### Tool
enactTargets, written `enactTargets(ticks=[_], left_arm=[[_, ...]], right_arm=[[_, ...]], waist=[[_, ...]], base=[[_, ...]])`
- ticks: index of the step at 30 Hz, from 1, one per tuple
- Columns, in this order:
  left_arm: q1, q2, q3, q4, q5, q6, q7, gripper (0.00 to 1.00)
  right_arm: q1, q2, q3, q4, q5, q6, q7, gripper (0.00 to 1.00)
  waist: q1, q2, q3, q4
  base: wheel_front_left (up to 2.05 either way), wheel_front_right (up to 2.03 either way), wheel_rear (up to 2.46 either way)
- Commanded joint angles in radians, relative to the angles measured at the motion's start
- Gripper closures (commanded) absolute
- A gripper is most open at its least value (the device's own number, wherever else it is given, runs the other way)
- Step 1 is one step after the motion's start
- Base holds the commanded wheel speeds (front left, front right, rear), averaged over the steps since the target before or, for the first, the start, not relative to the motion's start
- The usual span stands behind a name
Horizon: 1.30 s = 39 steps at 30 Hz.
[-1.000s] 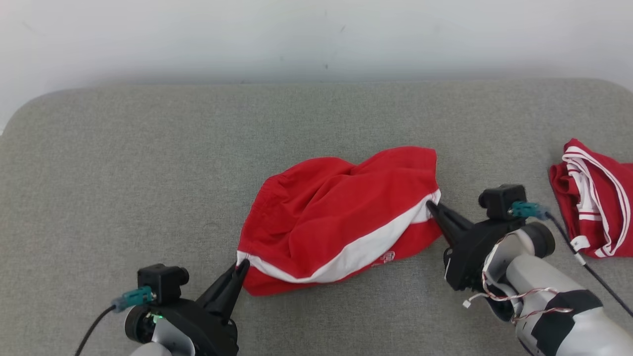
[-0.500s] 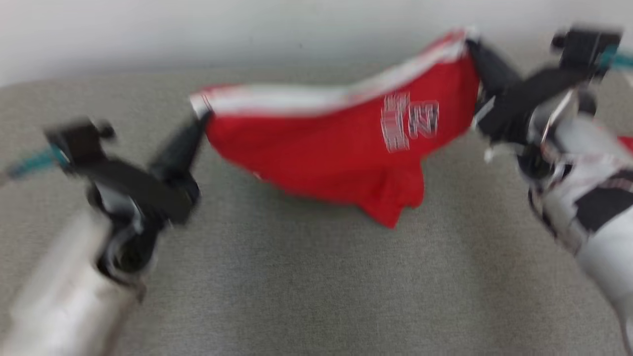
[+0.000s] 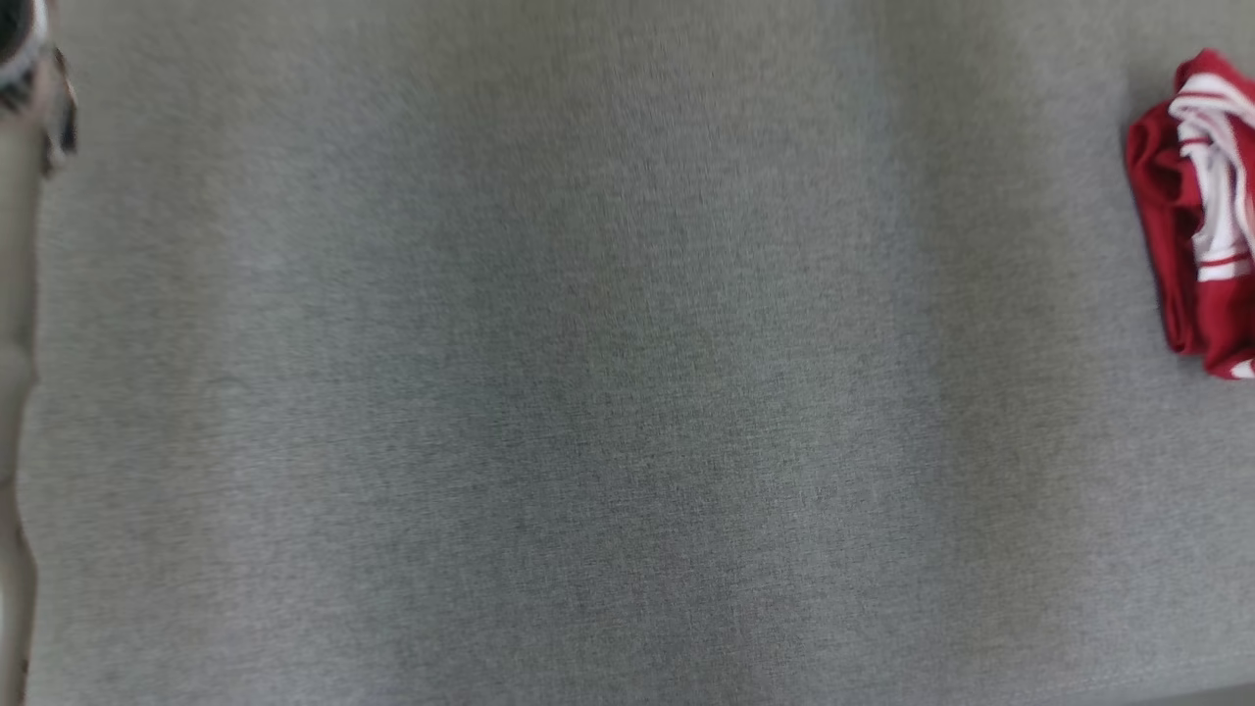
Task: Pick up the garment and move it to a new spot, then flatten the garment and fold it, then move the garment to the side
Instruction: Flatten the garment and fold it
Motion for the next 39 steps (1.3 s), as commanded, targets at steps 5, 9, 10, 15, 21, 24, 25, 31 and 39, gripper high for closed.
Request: enactTargets(ticks=[5, 9, 10, 15, 21, 24, 25, 31, 39], left_arm=[[-0.123, 0.005, 0.042, 0.034, 0.044, -0.015, -0.107, 1.0], [-0.084, -0.007, 0.022, 0.049, 0.048, -0.043, -0.14, 1.0], [-0.066, -0.008, 0.014, 0.05, 0.049, -0.045, -0.142, 1.0], [0.052, -0.002, -0.041, -0.002, 0.018, -0.046, -0.152, 1.0], [0.202, 0.041, -0.106, -0.076, -0.029, -0.046, -0.155, 1.0], [0.292, 0.051, -0.112, -0.105, -0.033, -0.046, -0.156, 1.0], [0.329, 0.049, -0.111, -0.113, -0.03, -0.046, -0.156, 1.0], [0.527, 0.033, -0.105, -0.14, -0.009, -0.046, -0.155, 1.0], [0.836, 0.017, -0.154, -0.154, 0.003, -0.046, -0.156, 1.0]], right_arm=[[-0.087, -0.029, -0.181, -0.086, -0.164, -0.004, -0.022, 1.0], [0.033, 0.026, -0.214, -0.153, -0.299, -0.004, -0.02, 1.0], [0.06, 0.03, -0.205, -0.156, -0.311, -0.004, -0.02, 1.0], [0.206, 0.03, -0.123, -0.182, -0.321, -0.003, -0.019, 1.0], [0.339, -0.032, -0.028, -0.264, -0.269, -0.003, -0.019, 1.0], [0.406, -0.082, 0.037, -0.308, -0.242, -0.003, -0.005, 1.0], [0.434, -0.095, 0.055, -0.322, -0.224, -0.003, 0.005, 1.0], [0.589, -0.189, 0.115, -0.399, -0.14, -0.003, 0.097, 1.0], [0.935, -0.372, 0.106, -0.577, -0.064, -0.003, 0.289, 1.0]], waist=[[-0.0004, -0.0002, 0.167, -0.031], [-0.0004, -0.0002, 0.195, -0.024], [-0.0004, -0.0002, 0.198, -0.023], [-0.0004, -0.0002, 0.2, -0.023], [-0.0004, -0.0002, 0.16, -0.023], [-0.0004, -0.0002, 0.11, -0.023], [-0.0004, -0.0002, 0.087, -0.021], [-0.0004, -0.0002, -0.031, -0.018], [-0.0004, -0.0002, -0.226, -0.004]], base=[[0.0, 0.0, 0.0], [0.0, 0.0, 0.0], [0.0, 0.0, 0.0], [0.0, 0.0, 0.0], [0.0, 0.0, 0.0], [0.0, 0.0, 0.0], [0.0, 0.0, 0.0], [0.0, 0.0, 0.0], [0.0, 0.0, 0.0]])
